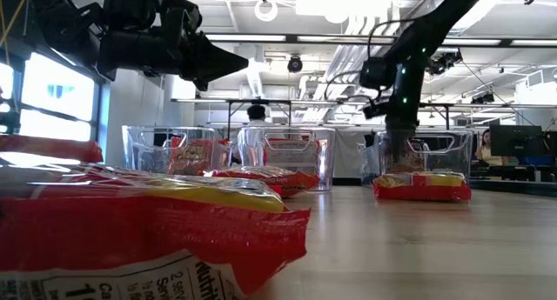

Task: Sort Maruchan noodles
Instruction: Put the black noodle pack into the right transparent bin, then put the orange noodle pack into the left transparent bin

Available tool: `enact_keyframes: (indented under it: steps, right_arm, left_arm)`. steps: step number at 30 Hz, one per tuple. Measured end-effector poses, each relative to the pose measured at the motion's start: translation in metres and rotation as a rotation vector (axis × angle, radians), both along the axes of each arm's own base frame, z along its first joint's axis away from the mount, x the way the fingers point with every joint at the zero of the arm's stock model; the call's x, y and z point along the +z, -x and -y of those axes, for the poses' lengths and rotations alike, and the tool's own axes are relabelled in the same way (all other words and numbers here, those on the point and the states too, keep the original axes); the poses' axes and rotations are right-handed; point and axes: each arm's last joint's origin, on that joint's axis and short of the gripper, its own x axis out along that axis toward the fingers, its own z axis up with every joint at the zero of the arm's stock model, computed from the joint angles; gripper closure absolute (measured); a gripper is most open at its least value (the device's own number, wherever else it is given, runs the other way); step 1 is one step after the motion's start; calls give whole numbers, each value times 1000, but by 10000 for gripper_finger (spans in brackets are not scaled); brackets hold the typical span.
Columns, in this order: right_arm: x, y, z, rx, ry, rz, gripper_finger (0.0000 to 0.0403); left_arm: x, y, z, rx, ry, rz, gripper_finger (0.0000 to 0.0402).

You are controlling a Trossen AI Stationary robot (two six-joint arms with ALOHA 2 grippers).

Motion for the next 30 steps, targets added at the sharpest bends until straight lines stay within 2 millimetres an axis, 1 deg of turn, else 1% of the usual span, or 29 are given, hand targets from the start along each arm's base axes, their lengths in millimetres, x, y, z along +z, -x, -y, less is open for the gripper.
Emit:
enact_keyframes:
  steps: [4, 7, 10, 12, 14, 16, 21, 24, 27, 30]
  right_arm:
    - [26, 6, -9, 5, 61, 66, 402]
    - [49, 9, -22, 29, 112, 140, 402]
    - [71, 9, -38, 59, 128, 290, 403]
    - [78, 10, -51, 99, 149, 423, 403]
    - [76, 10, -66, 144, 175, 543, 403]
    - [69, 12, -82, 172, 201, 658, 403]
    - [42, 14, -123, 228, 247, 986, 403]
    - [30, 14, -148, 301, 252, 1166, 403]
    - [22, 12, -167, 348, 259, 1239, 403]
    - [19, 10, -181, 357, 266, 1226, 403]
  left_arm:
    - [0, 0, 0, 0, 0, 0, 401]
    - [0, 0, 0, 0, 1, -5, 401]
    - [-1, 0, 0, 1, 2, -9, 401]
    - [-1, 0, 0, 1, 2, -10, 401]
    - [-2, 0, 0, 0, 4, -17, 401]
    - [-2, 0, 0, 0, 5, -22, 401]
    - [-3, 0, 0, 0, 7, -30, 401]
    - [-5, 0, 1, -2, 13, -49, 401]
    - [-6, -2, 4, -11, 32, -111, 401]
    - [0, -6, 14, -45, 82, -199, 401]
